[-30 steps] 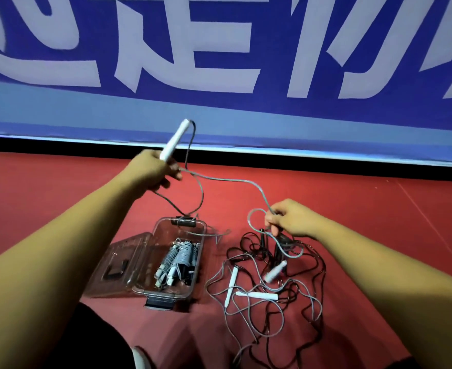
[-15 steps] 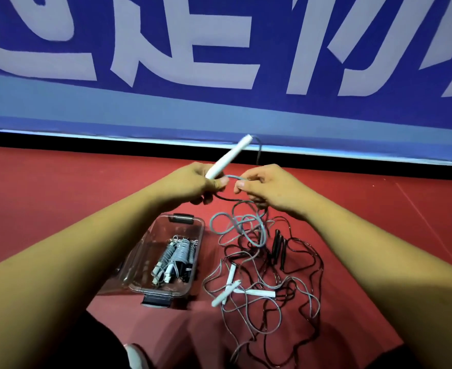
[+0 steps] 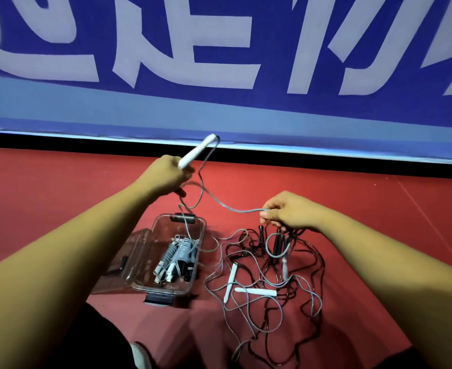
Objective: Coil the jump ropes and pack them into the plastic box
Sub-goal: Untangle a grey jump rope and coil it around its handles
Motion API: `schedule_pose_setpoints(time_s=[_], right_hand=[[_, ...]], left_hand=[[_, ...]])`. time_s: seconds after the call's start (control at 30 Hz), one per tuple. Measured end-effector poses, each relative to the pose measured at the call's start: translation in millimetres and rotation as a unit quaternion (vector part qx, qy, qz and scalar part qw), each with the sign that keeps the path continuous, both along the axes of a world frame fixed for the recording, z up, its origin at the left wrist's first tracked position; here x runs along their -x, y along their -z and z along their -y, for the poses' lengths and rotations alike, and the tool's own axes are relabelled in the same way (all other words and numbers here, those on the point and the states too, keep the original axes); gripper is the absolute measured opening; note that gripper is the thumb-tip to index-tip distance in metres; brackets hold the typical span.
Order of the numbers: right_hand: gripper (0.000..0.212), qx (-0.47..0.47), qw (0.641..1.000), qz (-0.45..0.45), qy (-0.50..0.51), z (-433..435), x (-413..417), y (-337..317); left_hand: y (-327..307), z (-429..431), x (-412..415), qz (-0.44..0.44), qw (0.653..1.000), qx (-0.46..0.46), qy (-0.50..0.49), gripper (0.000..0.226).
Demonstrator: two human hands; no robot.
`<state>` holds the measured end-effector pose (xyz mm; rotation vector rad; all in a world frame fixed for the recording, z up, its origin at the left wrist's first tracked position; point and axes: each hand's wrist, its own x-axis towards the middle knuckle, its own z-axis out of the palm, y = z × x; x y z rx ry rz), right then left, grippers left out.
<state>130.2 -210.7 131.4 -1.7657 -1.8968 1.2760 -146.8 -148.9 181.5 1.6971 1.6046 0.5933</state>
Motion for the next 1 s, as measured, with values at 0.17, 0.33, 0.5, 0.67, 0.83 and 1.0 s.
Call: schedule_pose_setpoints(time_s=[0.17,0.33,0.5,0.67,0.83,1.0], right_hand=[[0.025,-0.037,0.998,-0.044,-0.013,3,31,-25],[0.029,-0.101,0.991,-0.088,0.013,2,37,-50],[0.024,-0.034,0.997,-0.061,-0.017,2,13,-30],[0.025,0.058,0.998,0.032,0.004,5,-22,4],[0.028,-0.020,0.999,-0.042,0.023,4,-7,-8],[0.030,-0.065,0.997,-0.021,-0.041,5,25,-29]], left_hand=[[-1,27,-34,0.104,0.979,0.074,0.161,0.018],[-7,49,-55,0.104,0.959,0.110,0.238,0.020],[-14,23,-51,0.314,0.946,0.069,0.031,0.031],[-12,0,-9,0.313,0.942,0.076,-0.100,0.030],[3,4,0,0.053,0.996,0.063,-0.033,0.005],[-4,19,-24,0.071,0.989,-0.028,0.127,0.025]])
